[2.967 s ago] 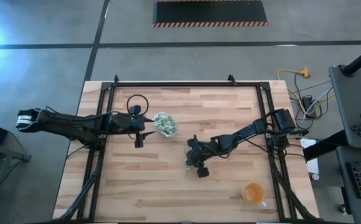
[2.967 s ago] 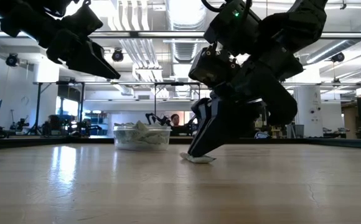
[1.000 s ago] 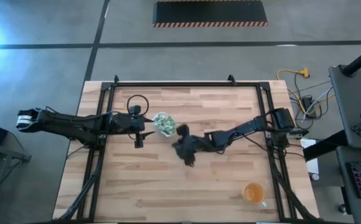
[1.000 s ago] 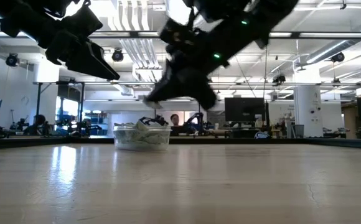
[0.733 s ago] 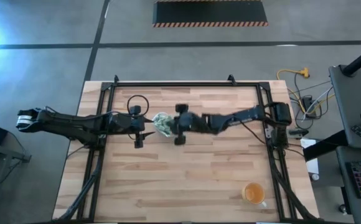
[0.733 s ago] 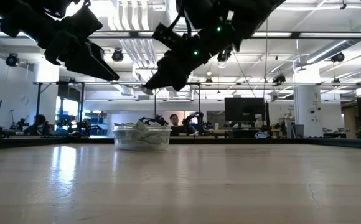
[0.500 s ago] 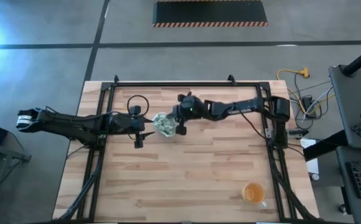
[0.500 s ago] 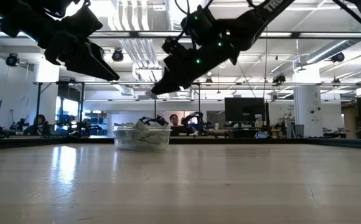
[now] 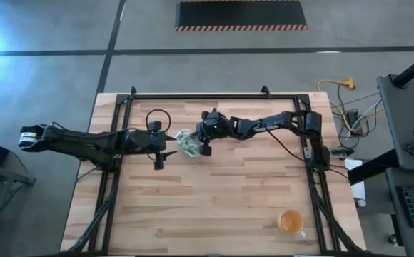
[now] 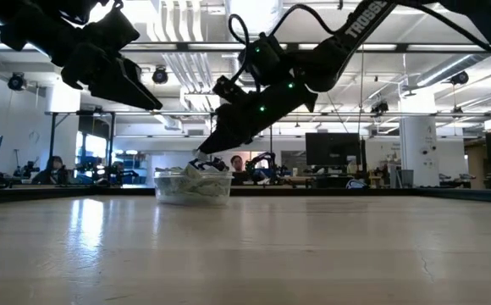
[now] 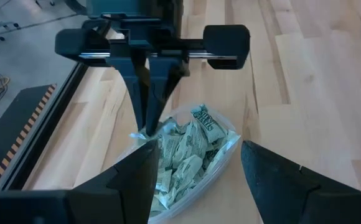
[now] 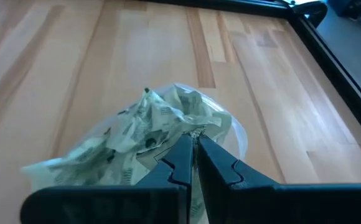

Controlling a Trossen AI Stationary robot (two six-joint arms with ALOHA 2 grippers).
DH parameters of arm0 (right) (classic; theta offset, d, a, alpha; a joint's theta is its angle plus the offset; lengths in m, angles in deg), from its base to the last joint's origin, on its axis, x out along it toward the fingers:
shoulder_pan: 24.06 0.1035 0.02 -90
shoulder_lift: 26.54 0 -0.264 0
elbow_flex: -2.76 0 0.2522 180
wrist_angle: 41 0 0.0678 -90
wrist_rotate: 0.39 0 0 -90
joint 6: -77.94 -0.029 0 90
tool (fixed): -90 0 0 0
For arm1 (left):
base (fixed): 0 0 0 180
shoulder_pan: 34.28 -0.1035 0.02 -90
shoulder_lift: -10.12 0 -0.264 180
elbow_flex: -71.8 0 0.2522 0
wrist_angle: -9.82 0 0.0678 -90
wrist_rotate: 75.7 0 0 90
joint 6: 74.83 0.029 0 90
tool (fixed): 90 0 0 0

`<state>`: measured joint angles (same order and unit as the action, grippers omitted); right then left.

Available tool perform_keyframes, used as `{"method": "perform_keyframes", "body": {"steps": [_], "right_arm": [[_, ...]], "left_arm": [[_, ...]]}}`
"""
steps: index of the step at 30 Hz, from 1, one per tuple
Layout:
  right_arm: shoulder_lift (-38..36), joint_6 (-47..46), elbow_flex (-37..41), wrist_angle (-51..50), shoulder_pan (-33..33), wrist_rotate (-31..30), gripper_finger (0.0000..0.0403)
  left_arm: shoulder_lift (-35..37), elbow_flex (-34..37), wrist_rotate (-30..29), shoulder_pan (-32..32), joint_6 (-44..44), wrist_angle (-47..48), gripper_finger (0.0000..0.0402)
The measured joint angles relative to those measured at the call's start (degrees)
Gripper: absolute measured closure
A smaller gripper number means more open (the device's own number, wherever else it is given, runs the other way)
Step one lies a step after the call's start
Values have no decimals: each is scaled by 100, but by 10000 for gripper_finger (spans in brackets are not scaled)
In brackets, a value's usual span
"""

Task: Pick and place Stevia / Truvia into bins
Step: Put the stevia packet into the transparent bin

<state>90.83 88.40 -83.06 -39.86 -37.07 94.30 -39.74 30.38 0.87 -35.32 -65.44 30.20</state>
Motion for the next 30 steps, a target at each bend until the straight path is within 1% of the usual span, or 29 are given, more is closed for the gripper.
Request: {"method": "perform_keyframes", "body": {"steps": [5,8,11,18,22,26,30], "right_arm": [[47,7,-80,-1,-2,-11,394],[47,161,-78,-33,11,-9,384],[47,193,-67,-143,11,-8,359],[43,199,-58,-134,11,-12,285],[-38,99,-134,-145,0,-116,262],[-102,-16,-245,-339,0,-562,269],[-97,19,-257,-645,0,-641,304]], "left_arm": [[0,0,1,0,0,33,189],[0,0,-14,0,0,45,189],[0,0,-18,0,0,45,189],[0,0,-27,0,0,42,189],[0,0,-27,0,0,41,189],[0,0,-27,0,0,36,189],[0,0,-27,0,0,40,189]]}}
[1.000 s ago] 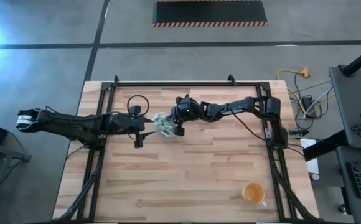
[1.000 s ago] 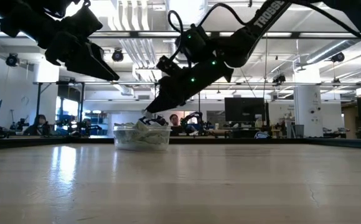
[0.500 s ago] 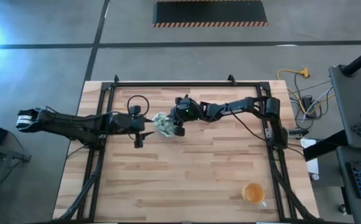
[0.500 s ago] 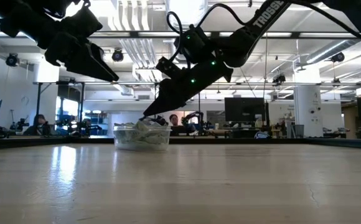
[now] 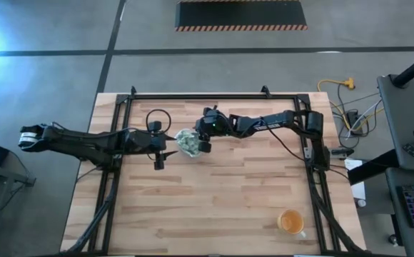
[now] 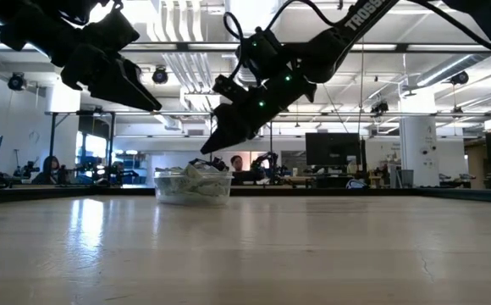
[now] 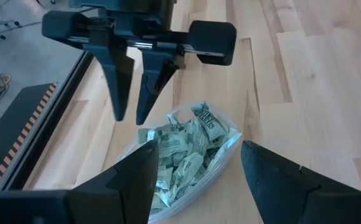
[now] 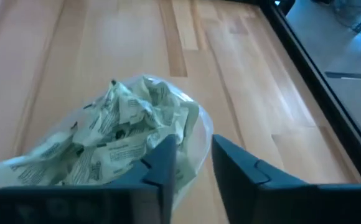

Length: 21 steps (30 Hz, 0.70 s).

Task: Pick and place Stevia / Truvia into bins
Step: Put the stevia packet into the transparent bin

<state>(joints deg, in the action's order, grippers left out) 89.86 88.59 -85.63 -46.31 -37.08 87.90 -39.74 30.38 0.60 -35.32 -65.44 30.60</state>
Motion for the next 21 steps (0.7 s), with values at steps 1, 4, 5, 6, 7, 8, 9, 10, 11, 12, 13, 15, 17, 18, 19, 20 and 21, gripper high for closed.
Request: {"method": "perform_keyframes", "body": {"steps": [1,4,5,6,7,8,9,10,11,12,13,15,17,18,19,20,21], "right_arm": [[0,4,0,-38,0,2,318],[1,51,1,-107,0,2,361],[2,109,2,-111,0,2,375],[2,174,2,-107,0,2,385],[2,180,2,-100,7,7,389],[2,180,2,-99,9,14,391],[2,184,2,-102,17,70,393],[2,206,2,-104,17,190,393],[2,234,2,-105,17,361,394],[2,263,2,-101,21,558,394],[2,274,2,-100,25,740,394],[2,275,2,-103,34,956,394],[2,219,2,-103,44,970,394],[2,200,2,-101,44,973,394],[3,197,2,-103,42,973,394],[28,193,2,-95,42,973,394],[53,176,2,-87,39,972,394]], "left_arm": [[0,0,0,0,0,0,189],[0,0,0,0,0,0,189],[0,0,0,0,0,-2,189],[0,0,0,0,0,-4,189],[0,0,0,0,0,-2,189],[0,0,0,0,0,-1,189],[0,0,0,0,0,-4,189],[0,0,0,0,0,-2,189],[0,0,2,0,0,-2,189],[0,0,0,0,0,-2,189],[0,0,0,0,0,-2,189],[0,0,0,0,0,-2,189],[0,0,0,0,0,-2,189],[0,0,2,0,0,-2,189],[0,0,2,0,0,-2,189],[0,0,2,0,0,-1,189],[0,0,2,0,0,-2,189]]}}
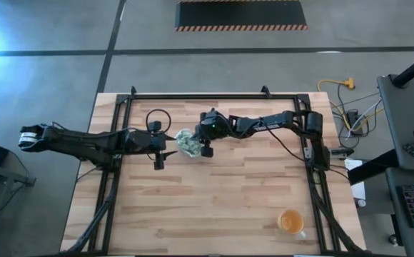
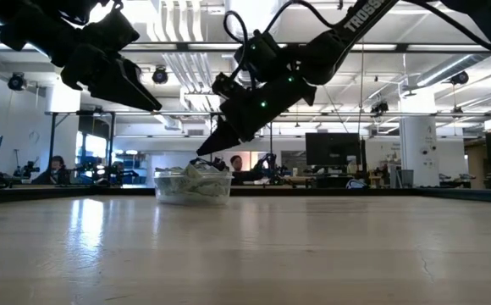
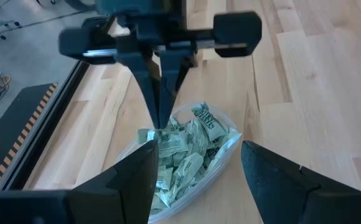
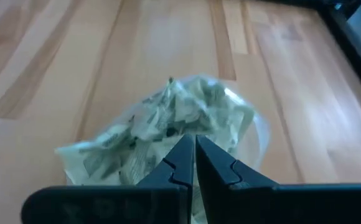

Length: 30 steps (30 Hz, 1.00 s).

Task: Pick and place Stevia / Truvia into bins
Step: Put the stevia packet into the transparent bin

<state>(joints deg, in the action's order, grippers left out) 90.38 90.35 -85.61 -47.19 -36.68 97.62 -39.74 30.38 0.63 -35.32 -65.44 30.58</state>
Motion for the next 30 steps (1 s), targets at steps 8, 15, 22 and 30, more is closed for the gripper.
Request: {"method": "perform_keyframes", "body": {"steps": [8,15,22,30], "right_arm": [[430,-3,-146,-21,-12,-134,394],[509,-44,-419,-285,-20,-200,394],[590,-231,-424,-371,-20,-198,394],[570,-201,-490,-435,-17,-206,394]], "left_arm": [[0,0,0,-2,0,0,189],[0,0,0,-2,0,2,189],[0,0,0,-2,0,3,189],[0,0,1,-2,0,7,189]]}}
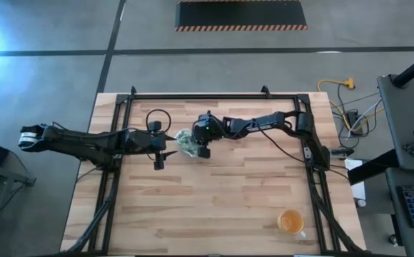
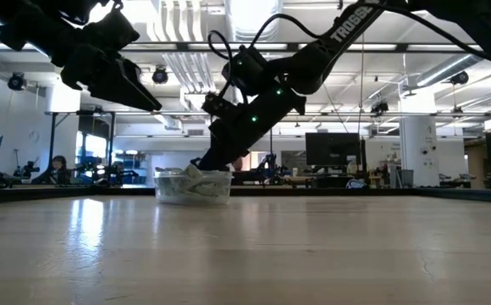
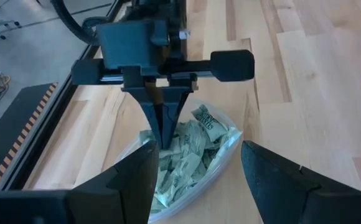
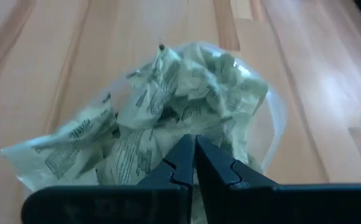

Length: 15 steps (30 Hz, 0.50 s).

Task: Pick and place Stevia / Truvia into bins
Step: Put the stevia packet into the transparent bin, then return to Home Position

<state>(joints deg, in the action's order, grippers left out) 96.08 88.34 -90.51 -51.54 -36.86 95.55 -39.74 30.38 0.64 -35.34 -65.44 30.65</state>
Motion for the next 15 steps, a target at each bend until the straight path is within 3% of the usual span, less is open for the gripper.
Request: {"method": "perform_keyframes", "body": {"steps": [5,9,15], "right_arm": [[-54,-16,-64,-10,0,-63,394],[-113,13,-74,-114,16,-466,394],[-265,53,-74,-467,77,-460,394]], "left_arm": [[0,0,1,0,0,0,189],[0,0,0,0,0,8,189],[0,0,-1,0,0,126,189]]}}
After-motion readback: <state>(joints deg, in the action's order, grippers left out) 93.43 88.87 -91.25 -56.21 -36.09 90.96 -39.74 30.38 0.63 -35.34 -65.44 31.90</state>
